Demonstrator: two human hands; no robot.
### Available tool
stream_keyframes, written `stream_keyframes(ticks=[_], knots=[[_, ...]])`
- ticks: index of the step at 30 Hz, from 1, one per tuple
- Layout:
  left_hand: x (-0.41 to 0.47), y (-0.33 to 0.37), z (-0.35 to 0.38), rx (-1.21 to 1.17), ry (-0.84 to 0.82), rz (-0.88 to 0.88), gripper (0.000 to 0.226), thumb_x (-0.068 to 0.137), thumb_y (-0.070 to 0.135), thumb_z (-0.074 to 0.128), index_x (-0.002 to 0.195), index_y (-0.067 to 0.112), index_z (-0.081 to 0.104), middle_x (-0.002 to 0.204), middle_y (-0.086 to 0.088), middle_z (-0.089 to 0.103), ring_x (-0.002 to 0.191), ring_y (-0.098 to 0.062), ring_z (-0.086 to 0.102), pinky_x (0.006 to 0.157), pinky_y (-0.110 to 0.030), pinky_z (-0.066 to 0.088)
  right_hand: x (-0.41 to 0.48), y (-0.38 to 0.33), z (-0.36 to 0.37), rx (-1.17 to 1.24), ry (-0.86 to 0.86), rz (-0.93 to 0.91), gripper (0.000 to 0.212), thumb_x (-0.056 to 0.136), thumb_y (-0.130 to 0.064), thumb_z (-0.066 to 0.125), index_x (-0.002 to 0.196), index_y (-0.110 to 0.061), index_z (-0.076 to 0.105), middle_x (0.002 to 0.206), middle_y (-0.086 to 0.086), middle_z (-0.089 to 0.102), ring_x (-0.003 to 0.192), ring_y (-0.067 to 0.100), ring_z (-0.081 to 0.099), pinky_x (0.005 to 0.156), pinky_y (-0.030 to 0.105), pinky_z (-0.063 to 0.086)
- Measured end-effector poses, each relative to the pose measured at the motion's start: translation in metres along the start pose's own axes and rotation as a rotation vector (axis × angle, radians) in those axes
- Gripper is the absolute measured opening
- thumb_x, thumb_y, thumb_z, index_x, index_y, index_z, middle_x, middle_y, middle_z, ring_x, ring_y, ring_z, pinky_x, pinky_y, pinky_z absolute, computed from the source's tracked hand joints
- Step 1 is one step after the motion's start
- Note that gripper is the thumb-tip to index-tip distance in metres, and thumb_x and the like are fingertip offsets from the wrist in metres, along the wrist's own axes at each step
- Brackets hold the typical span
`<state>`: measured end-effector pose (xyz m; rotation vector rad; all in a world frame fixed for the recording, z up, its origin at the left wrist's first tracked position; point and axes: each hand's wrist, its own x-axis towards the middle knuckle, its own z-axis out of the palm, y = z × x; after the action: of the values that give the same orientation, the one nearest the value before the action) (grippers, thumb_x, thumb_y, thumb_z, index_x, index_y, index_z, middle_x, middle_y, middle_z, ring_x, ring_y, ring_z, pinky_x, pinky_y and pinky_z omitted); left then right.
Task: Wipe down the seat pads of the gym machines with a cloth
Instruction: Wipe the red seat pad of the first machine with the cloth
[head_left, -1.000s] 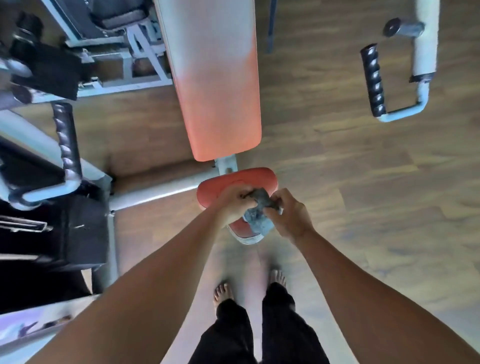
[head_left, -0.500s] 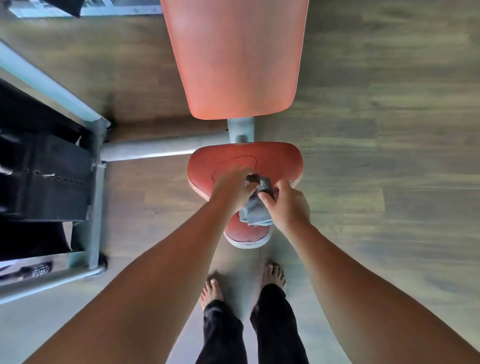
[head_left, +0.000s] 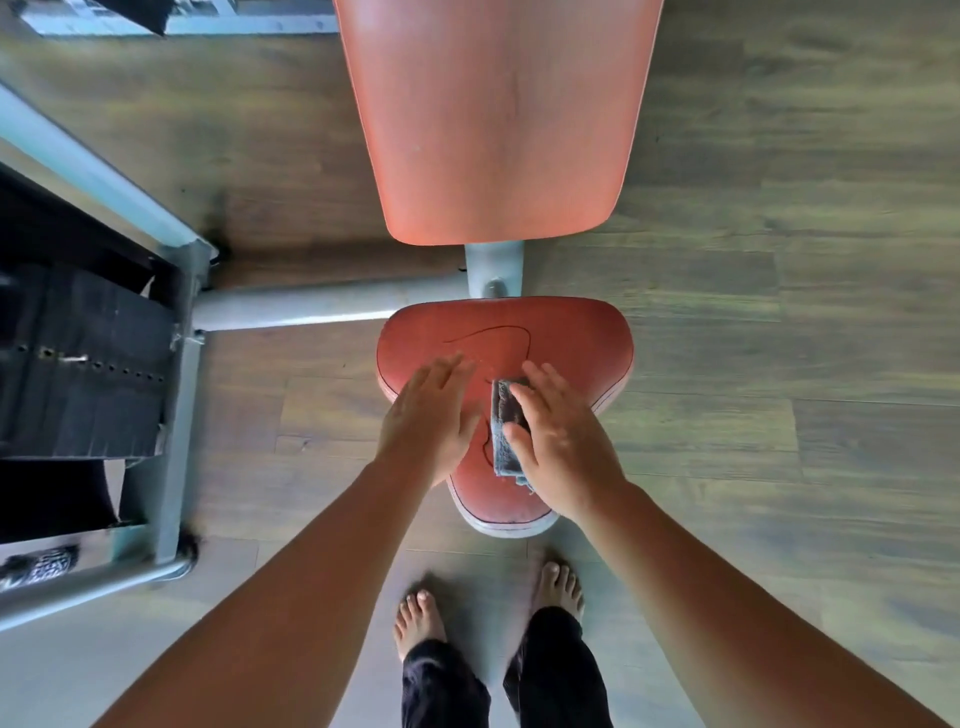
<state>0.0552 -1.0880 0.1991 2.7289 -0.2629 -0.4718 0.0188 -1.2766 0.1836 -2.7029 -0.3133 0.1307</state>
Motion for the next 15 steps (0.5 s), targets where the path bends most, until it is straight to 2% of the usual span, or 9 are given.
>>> stream_keyframes(ticks=[3, 6, 9, 12, 15], knots=[[0.003, -0.024, 0.001, 0.040, -0.005, -0.070, 0.064, 0.108, 0.048, 0.035, 0.164, 0.023, 0.022, 0.174, 0.003, 0.017, 0.160, -0.022, 0.017, 0.127, -0.046, 0.025, 0.001, -0.010, 0.011, -0.061, -0.096, 0.008, 0.064, 0.102, -0.042, 0.034, 0.153, -0.004, 0.040, 0.163, 0.017, 0.035, 0.153, 0.033, 0.029, 0.122, 0.051, 0.030], [0.010, -0.044, 0.002, 0.069, 0.000, -0.086, 0.071, 0.108, 0.050, 0.031, 0.167, 0.018, 0.011, 0.176, 0.002, 0.000, 0.162, -0.018, -0.003, 0.131, -0.040, 0.011, 0.002, -0.015, 0.017, -0.136, -0.130, 0.027, 0.066, 0.102, -0.041, 0.034, 0.159, -0.009, 0.029, 0.165, 0.016, 0.030, 0.154, 0.034, 0.026, 0.122, 0.052, 0.029], [0.021, -0.061, 0.003, 0.121, 0.016, -0.059, 0.076, 0.105, 0.055, 0.024, 0.167, 0.015, 0.007, 0.176, -0.001, -0.004, 0.162, -0.017, -0.006, 0.132, -0.040, 0.007, 0.008, -0.015, 0.018, -0.237, -0.203, 0.020, 0.067, 0.102, -0.042, 0.028, 0.161, -0.012, 0.023, 0.168, 0.016, 0.022, 0.156, 0.033, 0.019, 0.124, 0.053, 0.024], [0.034, -0.073, 0.003, 0.163, -0.001, -0.008, 0.077, 0.106, 0.058, 0.021, 0.167, 0.014, 0.004, 0.176, -0.001, -0.008, 0.162, -0.016, -0.008, 0.131, -0.037, 0.002, 0.019, -0.016, 0.018, -0.288, -0.268, -0.008, 0.067, 0.102, -0.040, 0.031, 0.160, -0.007, 0.024, 0.171, 0.016, 0.010, 0.159, 0.031, 0.008, 0.126, 0.054, 0.017], [0.046, -0.082, 0.005, 0.178, -0.021, 0.030, 0.077, 0.106, 0.058, 0.019, 0.167, 0.013, 0.006, 0.176, -0.002, -0.006, 0.162, -0.018, -0.007, 0.131, -0.038, 0.002, 0.022, -0.015, 0.020, -0.264, -0.261, -0.017, 0.069, 0.100, -0.041, 0.028, 0.159, -0.005, 0.025, 0.171, 0.016, 0.008, 0.159, 0.030, 0.007, 0.127, 0.052, 0.015]])
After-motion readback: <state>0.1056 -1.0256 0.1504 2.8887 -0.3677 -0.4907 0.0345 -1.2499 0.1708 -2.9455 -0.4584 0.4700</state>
